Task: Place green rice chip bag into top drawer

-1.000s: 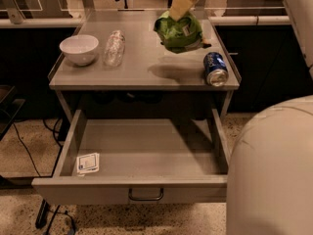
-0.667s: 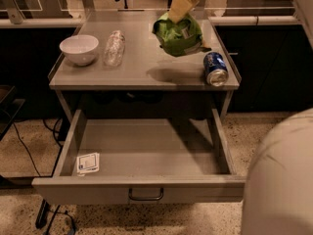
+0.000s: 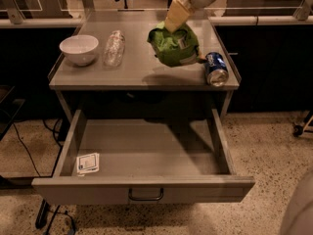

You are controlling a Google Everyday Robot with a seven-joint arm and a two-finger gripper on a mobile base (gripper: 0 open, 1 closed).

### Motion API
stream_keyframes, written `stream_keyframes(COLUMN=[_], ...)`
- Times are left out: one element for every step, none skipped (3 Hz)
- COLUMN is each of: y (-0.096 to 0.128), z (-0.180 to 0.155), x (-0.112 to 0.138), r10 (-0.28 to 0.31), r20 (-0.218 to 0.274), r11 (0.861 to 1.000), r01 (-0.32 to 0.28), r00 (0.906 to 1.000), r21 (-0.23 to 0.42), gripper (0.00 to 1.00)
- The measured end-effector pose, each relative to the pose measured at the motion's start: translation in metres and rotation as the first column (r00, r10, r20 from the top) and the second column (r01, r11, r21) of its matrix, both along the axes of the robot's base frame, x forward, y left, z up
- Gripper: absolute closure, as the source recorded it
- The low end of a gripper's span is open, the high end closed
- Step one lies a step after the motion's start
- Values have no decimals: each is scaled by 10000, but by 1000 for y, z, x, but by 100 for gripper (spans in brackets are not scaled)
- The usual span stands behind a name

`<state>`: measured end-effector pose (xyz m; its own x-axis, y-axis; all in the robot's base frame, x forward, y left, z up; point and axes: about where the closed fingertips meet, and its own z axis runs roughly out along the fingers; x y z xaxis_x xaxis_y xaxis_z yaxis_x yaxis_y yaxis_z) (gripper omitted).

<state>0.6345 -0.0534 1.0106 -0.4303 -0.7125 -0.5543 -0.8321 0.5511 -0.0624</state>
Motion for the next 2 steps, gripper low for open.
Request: stream_keyframes(y=[7, 16], z=[4, 10], x=[-10, -34], r10=[83, 44], r20=[-175, -407], r11=[10000, 9996], r01=[-83, -32], r00=[9998, 9992], r21=[13, 286], gripper=[100, 100])
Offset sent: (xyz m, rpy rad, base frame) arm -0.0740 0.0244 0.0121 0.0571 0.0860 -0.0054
